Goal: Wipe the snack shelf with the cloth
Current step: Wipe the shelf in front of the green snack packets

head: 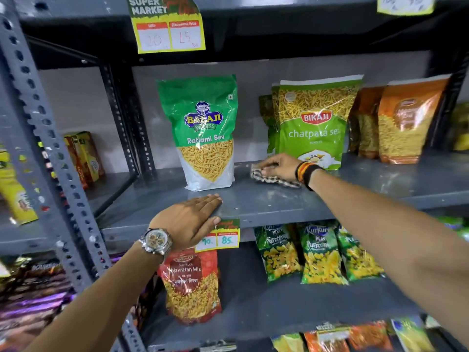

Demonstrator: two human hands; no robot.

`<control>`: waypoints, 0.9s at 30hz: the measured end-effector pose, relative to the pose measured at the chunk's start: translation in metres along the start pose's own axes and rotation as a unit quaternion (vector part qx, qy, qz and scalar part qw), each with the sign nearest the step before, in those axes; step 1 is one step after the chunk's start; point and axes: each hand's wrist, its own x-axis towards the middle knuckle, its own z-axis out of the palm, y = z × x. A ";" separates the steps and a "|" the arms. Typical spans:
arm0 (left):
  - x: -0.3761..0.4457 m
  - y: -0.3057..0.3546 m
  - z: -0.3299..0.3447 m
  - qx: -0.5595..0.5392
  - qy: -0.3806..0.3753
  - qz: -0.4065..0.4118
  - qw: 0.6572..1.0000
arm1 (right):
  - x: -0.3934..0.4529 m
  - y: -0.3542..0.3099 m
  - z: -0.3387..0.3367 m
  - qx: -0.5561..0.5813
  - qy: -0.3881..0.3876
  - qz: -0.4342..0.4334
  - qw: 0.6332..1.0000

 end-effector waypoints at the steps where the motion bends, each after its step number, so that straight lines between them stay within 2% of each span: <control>1: 0.000 0.000 0.000 -0.003 0.000 -0.001 1.000 | 0.004 0.004 0.007 -0.016 -0.004 0.011 1.000; 4: 0.000 0.001 0.000 -0.013 -0.010 -0.009 1.000 | 0.000 0.004 0.014 -0.025 -0.017 0.018 0.999; 11: -0.001 0.001 0.002 -0.028 -0.014 -0.018 0.999 | -0.101 -0.025 0.002 -0.024 -0.118 -0.037 0.992; 13: -0.001 0.002 0.001 -0.031 -0.015 -0.019 0.999 | -0.101 -0.028 -0.011 -0.018 -0.090 -0.042 0.995; 15: -0.001 0.002 -0.001 -0.033 -0.015 -0.021 0.999 | -0.085 -0.028 -0.018 -0.001 -0.028 -0.034 0.999; 17: -0.001 0.003 -0.001 -0.036 -0.015 -0.023 0.999 | -0.065 -0.023 -0.011 0.002 0.012 -0.001 1.000; 20: -0.002 0.003 -0.001 -0.039 -0.018 -0.024 0.999 | -0.052 -0.024 0.015 -0.017 0.017 0.031 0.999; 23: -0.002 0.002 -0.002 -0.042 -0.024 -0.017 0.999 | -0.077 -0.044 0.027 -0.022 -0.031 -0.010 0.999; 25: -0.002 0.001 -0.002 -0.044 -0.027 -0.013 0.999 | -0.100 -0.046 0.018 -0.031 -0.066 -0.018 0.997; 27: -0.001 0.001 -0.004 -0.045 -0.027 -0.013 0.999 | -0.120 -0.038 -0.005 -0.039 -0.052 -0.013 0.998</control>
